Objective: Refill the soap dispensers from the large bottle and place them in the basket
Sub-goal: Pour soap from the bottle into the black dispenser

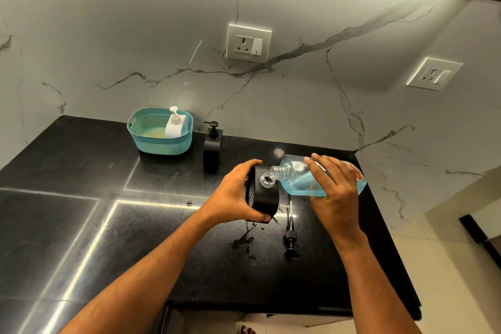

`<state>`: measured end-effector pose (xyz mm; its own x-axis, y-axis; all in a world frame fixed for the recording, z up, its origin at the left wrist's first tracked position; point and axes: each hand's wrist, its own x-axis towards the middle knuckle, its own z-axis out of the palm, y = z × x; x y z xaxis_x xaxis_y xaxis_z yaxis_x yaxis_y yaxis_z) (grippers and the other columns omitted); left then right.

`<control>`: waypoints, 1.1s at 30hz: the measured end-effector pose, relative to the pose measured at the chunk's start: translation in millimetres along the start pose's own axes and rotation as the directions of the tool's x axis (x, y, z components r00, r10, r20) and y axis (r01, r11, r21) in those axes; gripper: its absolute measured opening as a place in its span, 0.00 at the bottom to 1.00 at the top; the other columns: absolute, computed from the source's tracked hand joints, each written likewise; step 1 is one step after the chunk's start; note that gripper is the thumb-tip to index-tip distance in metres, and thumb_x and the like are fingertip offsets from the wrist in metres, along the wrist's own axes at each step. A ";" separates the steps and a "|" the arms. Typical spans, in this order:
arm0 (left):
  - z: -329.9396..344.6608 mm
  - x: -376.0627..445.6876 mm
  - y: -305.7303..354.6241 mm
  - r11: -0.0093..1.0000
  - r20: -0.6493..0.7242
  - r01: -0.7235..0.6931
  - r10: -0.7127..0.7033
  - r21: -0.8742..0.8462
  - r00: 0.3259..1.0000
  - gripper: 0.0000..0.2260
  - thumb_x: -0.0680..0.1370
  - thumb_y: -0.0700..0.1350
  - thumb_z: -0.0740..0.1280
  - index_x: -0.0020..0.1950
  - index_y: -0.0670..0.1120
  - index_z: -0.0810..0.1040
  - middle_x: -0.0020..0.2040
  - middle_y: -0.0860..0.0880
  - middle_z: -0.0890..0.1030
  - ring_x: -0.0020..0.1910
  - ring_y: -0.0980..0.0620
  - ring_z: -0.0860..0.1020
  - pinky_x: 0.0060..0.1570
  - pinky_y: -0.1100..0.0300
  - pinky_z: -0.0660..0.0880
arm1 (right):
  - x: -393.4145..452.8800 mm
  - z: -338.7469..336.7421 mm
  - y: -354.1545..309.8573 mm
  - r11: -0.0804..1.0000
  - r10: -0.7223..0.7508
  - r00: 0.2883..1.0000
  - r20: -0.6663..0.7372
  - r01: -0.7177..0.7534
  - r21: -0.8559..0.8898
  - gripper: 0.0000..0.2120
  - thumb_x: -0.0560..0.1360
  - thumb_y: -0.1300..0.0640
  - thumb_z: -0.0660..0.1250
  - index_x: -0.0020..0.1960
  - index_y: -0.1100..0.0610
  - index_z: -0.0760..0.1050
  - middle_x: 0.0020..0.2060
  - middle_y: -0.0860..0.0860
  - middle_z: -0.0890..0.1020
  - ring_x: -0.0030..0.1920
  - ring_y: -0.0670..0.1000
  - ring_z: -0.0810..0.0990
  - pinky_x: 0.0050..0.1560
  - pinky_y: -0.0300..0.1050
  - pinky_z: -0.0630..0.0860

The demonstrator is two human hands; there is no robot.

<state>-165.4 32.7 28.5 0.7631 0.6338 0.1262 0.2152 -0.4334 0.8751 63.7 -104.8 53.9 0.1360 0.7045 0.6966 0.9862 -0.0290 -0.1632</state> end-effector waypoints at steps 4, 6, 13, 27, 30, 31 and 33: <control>0.0 0.3 -0.1 1.000 -0.003 -0.001 0.001 -0.003 1.000 0.54 0.59 0.56 0.86 0.80 0.54 0.63 0.73 0.57 0.71 0.71 0.59 0.71 0.60 0.81 0.66 | 1.3 -0.8 0.0 1.000 -0.003 1.000 0.000 0.003 -0.010 0.37 0.65 0.62 0.83 0.72 0.56 0.76 0.68 0.55 0.79 0.70 0.59 0.75 0.70 0.61 0.72; -0.5 0.4 0.0 1.000 -0.004 -0.002 0.002 -0.005 1.000 0.55 0.58 0.57 0.86 0.80 0.55 0.63 0.73 0.57 0.71 0.72 0.59 0.71 0.61 0.80 0.66 | 1.8 -1.3 0.1 1.000 -0.007 1.000 0.002 0.007 -0.009 0.37 0.66 0.63 0.83 0.72 0.56 0.76 0.69 0.54 0.79 0.70 0.59 0.75 0.70 0.61 0.72; -0.2 1.0 0.5 1.000 0.002 -0.006 0.006 -0.006 1.000 0.54 0.58 0.57 0.86 0.80 0.55 0.62 0.74 0.56 0.70 0.72 0.59 0.70 0.61 0.80 0.65 | 2.4 -2.4 1.2 1.000 -0.012 1.000 0.011 0.012 -0.004 0.36 0.66 0.61 0.83 0.72 0.56 0.76 0.69 0.55 0.79 0.70 0.59 0.75 0.70 0.60 0.72; 0.2 2.3 -1.3 1.000 0.004 -0.011 0.011 0.007 1.000 0.55 0.58 0.55 0.87 0.80 0.55 0.63 0.73 0.57 0.71 0.72 0.58 0.71 0.62 0.78 0.66 | 2.9 -5.9 2.3 1.000 -0.025 0.999 0.022 0.025 -0.009 0.36 0.67 0.62 0.82 0.72 0.56 0.76 0.69 0.55 0.79 0.70 0.59 0.75 0.68 0.63 0.74; 1.0 3.0 -2.1 1.000 0.003 -0.008 0.008 0.013 1.000 0.55 0.58 0.55 0.87 0.80 0.55 0.63 0.73 0.57 0.71 0.72 0.57 0.71 0.62 0.77 0.66 | 2.4 -6.3 2.3 1.000 -0.021 0.999 0.026 0.021 -0.010 0.35 0.67 0.61 0.82 0.72 0.57 0.76 0.69 0.55 0.79 0.70 0.59 0.75 0.69 0.62 0.73; 1.2 3.0 -2.3 1.000 0.004 -0.007 0.007 0.014 1.000 0.55 0.58 0.55 0.87 0.80 0.55 0.63 0.73 0.57 0.71 0.72 0.57 0.71 0.62 0.77 0.66 | 2.7 -6.4 2.3 1.000 -0.020 0.999 0.028 0.020 -0.008 0.35 0.67 0.61 0.82 0.72 0.57 0.76 0.69 0.55 0.79 0.70 0.60 0.75 0.69 0.62 0.73; 1.2 3.5 -2.4 1.000 0.005 -0.006 0.006 0.013 1.000 0.55 0.59 0.54 0.87 0.80 0.55 0.63 0.74 0.57 0.71 0.72 0.57 0.71 0.61 0.78 0.66 | 3.6 -6.7 2.1 1.000 -0.020 0.999 0.029 0.020 -0.007 0.35 0.67 0.60 0.82 0.72 0.57 0.76 0.69 0.55 0.79 0.70 0.60 0.75 0.69 0.62 0.73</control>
<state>-162.5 35.2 26.2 0.7674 0.6280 0.1292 0.2183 -0.4455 0.8683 66.9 -107.1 60.7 0.1135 0.7252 0.6791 0.9893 -0.0197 -0.1444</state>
